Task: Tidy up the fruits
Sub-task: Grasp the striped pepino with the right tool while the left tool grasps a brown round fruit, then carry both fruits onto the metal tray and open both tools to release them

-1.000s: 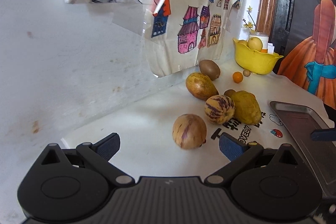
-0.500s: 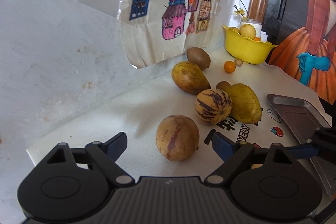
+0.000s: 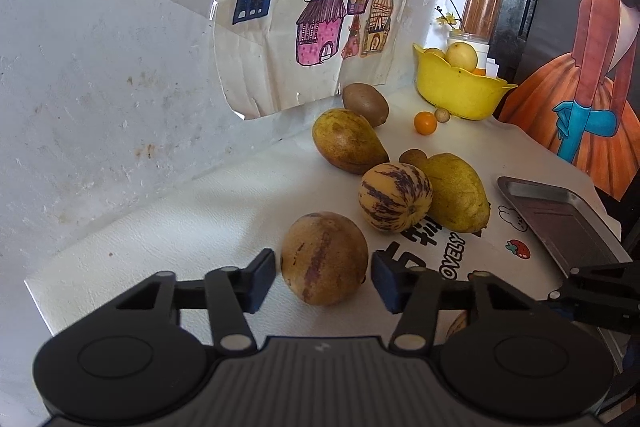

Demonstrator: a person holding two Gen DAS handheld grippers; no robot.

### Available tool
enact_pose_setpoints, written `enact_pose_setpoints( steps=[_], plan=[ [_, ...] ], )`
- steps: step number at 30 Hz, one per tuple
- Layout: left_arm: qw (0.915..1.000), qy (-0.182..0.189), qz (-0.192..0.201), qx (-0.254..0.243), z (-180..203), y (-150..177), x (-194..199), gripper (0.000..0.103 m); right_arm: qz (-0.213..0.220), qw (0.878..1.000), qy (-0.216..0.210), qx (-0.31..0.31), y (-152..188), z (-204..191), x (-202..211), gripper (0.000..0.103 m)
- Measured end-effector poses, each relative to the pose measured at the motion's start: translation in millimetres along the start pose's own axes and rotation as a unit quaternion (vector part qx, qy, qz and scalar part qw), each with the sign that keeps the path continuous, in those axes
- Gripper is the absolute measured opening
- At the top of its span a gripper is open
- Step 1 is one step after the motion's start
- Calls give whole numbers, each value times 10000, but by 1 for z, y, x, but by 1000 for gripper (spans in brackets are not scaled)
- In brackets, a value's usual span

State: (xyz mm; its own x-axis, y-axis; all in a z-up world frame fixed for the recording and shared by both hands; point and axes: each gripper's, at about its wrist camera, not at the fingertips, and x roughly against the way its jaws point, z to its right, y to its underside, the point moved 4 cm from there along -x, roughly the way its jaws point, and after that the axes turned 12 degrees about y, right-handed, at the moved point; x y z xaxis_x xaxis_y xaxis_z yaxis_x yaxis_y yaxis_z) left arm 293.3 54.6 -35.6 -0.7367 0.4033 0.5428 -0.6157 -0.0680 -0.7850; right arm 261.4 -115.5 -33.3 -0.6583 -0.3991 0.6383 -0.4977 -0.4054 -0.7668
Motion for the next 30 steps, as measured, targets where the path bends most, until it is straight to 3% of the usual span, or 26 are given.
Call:
enact_pose_setpoints(
  steps=[8,17,30],
  plan=[
    [9999,-54,38,92,1,1,1,50,72,9998,7,-186,0,3,0,49],
    [9999,-7,95,126,21,-3,10,50,360,9973,87,-632,3,26,30,48],
    [9978,626,158,-152,111,-33,-15,50,646,9881,1202,-706,25,133,106,48]
  ],
)
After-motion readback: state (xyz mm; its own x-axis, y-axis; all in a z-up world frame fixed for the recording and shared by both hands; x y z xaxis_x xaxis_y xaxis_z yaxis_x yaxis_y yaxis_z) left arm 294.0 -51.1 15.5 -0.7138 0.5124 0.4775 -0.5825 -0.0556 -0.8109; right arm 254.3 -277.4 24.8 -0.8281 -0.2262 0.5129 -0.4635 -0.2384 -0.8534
